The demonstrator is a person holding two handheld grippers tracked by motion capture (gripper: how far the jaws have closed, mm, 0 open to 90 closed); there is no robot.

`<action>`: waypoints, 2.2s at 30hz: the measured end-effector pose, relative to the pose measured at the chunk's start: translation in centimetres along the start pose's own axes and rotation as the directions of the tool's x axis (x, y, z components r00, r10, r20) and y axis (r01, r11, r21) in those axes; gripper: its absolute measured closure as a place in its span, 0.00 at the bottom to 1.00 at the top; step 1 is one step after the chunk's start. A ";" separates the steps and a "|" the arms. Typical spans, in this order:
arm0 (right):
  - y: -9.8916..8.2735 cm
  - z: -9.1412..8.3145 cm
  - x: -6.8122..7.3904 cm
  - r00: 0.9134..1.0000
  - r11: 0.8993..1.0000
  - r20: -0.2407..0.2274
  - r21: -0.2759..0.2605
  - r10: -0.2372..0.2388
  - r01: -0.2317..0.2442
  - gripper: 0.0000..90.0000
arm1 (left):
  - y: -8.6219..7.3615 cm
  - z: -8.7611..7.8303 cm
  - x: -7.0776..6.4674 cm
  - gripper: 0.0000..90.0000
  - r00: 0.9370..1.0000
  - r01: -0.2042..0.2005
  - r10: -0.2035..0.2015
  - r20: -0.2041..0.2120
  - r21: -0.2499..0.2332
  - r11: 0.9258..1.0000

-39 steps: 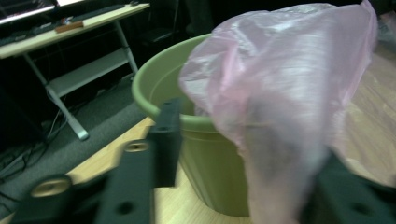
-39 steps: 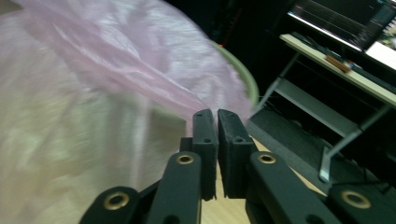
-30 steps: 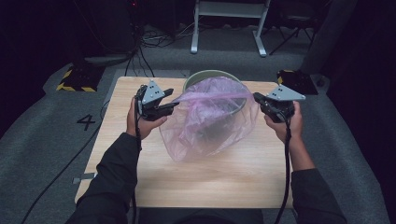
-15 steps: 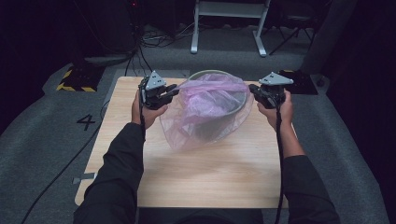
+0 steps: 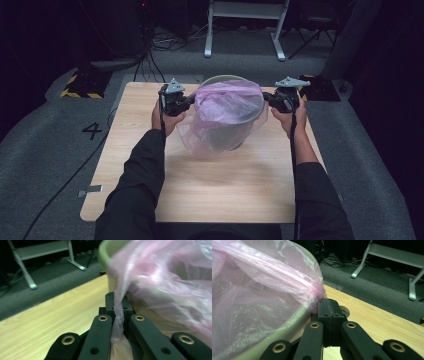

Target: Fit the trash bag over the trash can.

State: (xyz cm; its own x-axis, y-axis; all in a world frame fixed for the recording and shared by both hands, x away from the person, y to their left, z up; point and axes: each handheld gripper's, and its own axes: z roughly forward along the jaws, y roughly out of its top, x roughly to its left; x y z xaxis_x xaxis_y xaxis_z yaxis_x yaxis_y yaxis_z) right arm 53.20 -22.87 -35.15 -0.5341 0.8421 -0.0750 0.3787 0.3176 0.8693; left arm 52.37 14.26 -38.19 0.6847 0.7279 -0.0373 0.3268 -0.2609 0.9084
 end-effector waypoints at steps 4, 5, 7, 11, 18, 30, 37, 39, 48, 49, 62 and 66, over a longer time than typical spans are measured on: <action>-0.4 -0.4 -0.5 0.996 1.000 -0.088 0.001 0.024 -0.024 1.00 | 0.0 -0.4 0.0 1.00 1.000 -0.012 0.012 0.016 0.010 1.000; -0.6 -0.7 -0.4 0.994 1.000 -0.105 -0.002 0.012 -0.013 1.00 | -0.1 -0.7 0.0 1.00 0.999 -0.009 0.008 0.040 0.016 1.000; -0.7 -0.8 -0.3 0.994 1.000 -0.108 0.001 0.008 -0.008 1.00 | -0.2 -0.8 0.0 1.00 0.999 -0.009 0.008 0.047 0.017 1.000; -1.5 -2.0 -0.2 0.982 1.000 -0.187 0.008 0.005 -0.004 1.00 | -0.4 -1.5 -0.1 1.00 0.996 -0.001 -0.001 0.089 0.031 1.000; -3.1 -4.3 0.4 0.976 1.000 -0.216 -0.011 -0.019 0.017 1.00 | -1.0 -3.1 -2.7 1.00 0.987 -0.095 0.088 0.132 0.054 0.994; -4.7 -9.2 0.6 0.985 0.992 -0.167 -0.125 -0.048 0.027 1.00 | -1.2 -6.8 -5.1 0.89 0.983 -0.167 0.168 0.068 -0.033 0.985; -3.2 -8.9 0.7 0.992 0.992 -0.110 -0.114 -0.068 0.056 1.00 | -1.1 -6.3 -3.3 0.60 0.995 -0.091 0.092 0.043 -0.023 0.996; -3.0 -8.6 0.7 0.992 0.993 -0.104 -0.108 -0.068 0.056 1.00 | -1.3 -6.4 -2.9 0.52 0.996 -0.068 0.070 0.064 -0.035 0.997; -1.8 -7.4 1.1 0.995 0.990 -0.060 -0.122 -0.082 0.074 1.00 | -0.9 -6.3 -2.3 0.89 0.992 -0.094 0.101 0.080 -0.085 0.992; -1.6 -7.2 1.1 0.995 0.990 -0.055 -0.122 -0.081 0.074 1.00 | -0.8 -6.1 -2.2 0.95 0.992 -0.094 0.101 0.081 -0.081 0.992; -1.7 -2.4 -0.9 0.996 0.998 -0.070 -0.018 0.054 -0.055 1.00 | -1.5 -0.5 -0.8 0.96 0.995 0.028 -0.031 0.090 0.040 0.999; -2.7 -1.1 -1.3 0.992 0.996 -0.090 0.015 0.090 -0.089 1.00 | -2.1 0.5 -0.9 0.96 0.995 0.037 -0.043 0.094 0.063 0.997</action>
State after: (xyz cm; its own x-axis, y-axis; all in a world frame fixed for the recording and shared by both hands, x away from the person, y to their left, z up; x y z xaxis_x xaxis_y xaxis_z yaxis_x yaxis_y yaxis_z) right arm 52.05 -25.31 -36.89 -0.5635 0.8247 0.0482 0.4360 0.2474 0.8653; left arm 51.39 13.87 -40.31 0.7285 0.6754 -0.1149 0.3923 -0.2737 0.8781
